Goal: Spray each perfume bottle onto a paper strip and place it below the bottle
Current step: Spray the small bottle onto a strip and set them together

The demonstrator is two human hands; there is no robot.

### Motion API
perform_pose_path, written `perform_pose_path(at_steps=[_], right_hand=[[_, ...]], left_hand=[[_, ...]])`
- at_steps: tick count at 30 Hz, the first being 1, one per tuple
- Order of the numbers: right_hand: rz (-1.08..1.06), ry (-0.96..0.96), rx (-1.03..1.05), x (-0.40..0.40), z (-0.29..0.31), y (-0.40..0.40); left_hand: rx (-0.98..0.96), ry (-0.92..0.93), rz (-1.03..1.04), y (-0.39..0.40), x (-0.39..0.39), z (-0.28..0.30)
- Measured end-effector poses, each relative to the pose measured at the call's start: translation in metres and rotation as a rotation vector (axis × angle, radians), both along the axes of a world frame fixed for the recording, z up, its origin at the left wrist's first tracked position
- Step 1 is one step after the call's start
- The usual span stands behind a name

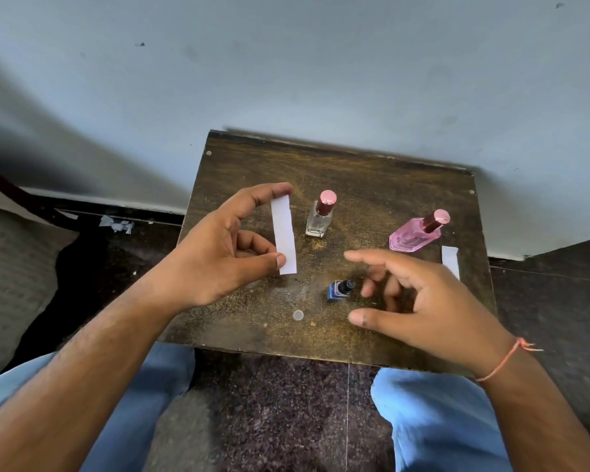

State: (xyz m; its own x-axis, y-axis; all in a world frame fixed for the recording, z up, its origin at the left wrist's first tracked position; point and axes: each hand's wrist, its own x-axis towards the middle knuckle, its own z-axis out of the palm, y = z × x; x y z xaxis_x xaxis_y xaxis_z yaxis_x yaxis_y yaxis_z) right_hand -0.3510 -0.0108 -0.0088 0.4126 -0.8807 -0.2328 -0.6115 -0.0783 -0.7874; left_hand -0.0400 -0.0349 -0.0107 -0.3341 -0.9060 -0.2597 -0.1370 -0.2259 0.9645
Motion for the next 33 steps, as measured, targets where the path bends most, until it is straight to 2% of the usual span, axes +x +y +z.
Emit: perform_pose_path(at_steps=[6, 11, 14, 18, 21, 33], right_hand=[[0.062, 0.114, -0.093, 0.016, -0.020, -0.006], [0.040, 0.060, -0.113, 0.019, -0.024, -0.014], [-0.076, -0.181, 0.075, 0.023, -0.018, -0.014], [-0.191, -0.731, 0.545, 0.037, -0.003, -0.012], [-0.259, -0.987, 0.807, 0.050, 0.000, -0.011], [-0.094, -1.230, 1.042, 0.060, -0.001, -0.006]], left_hand=[[0.011, -0.005, -0.017, 0.000, -0.003, -0.003], [0.000, -0.021, -0.010, 0.000, -0.002, -0.003], [-0.001, -0.017, -0.022, 0.000, -0.001, -0.003], [0.021, 0.015, -0.050, 0.000, -0.001, 0.000], [0.061, 0.053, -0.078, 0.002, 0.000, -0.001], [0.107, 0.129, -0.014, 0.004, 0.003, -0.005]])
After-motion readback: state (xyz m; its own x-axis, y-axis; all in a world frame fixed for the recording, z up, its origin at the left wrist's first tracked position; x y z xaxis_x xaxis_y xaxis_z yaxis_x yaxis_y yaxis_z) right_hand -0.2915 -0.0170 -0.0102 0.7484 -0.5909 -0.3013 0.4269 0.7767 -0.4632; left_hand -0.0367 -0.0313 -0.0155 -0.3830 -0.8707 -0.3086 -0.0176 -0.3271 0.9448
